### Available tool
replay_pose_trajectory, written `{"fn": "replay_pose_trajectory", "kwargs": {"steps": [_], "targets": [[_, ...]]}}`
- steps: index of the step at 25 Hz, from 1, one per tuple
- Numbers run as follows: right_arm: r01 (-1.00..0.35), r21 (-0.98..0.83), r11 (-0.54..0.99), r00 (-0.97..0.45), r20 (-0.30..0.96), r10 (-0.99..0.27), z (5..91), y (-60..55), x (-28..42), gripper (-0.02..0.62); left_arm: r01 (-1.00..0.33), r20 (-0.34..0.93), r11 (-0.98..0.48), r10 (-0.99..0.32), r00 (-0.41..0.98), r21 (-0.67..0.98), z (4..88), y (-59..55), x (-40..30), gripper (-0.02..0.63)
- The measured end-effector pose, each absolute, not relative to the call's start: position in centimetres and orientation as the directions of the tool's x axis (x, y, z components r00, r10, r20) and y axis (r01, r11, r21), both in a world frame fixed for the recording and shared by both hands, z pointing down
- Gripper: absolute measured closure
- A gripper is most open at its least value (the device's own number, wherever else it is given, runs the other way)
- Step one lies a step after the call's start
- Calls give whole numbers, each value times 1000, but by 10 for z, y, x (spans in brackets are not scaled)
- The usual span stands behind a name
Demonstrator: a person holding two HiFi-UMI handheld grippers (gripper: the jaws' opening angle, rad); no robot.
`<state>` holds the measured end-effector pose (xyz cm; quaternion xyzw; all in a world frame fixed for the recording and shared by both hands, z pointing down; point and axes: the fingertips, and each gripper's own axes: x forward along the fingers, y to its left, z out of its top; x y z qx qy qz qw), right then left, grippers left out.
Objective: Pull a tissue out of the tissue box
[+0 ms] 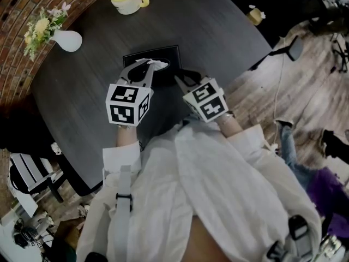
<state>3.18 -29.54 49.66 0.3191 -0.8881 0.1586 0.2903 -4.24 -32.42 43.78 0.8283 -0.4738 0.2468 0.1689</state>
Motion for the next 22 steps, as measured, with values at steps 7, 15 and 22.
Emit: {"fn": "replay_pose_trajectory", "kwargs": {"steps": [7, 15, 22], "targets": [[-656, -96, 748, -630, 616, -473, 497, -295, 32, 540, -877, 546, -478, -722, 425, 50, 430, -327, -45, 597], [-658, -97, 747, -628, 618, -473, 496, -295, 32, 540, -876, 536, -480, -730, 424, 39, 424, -329, -46, 597], [-663, -100, 742, -626, 618, -476, 496, -296, 32, 540, -873, 511, -486, -742, 434, 36, 414, -335, -48, 597]]}}
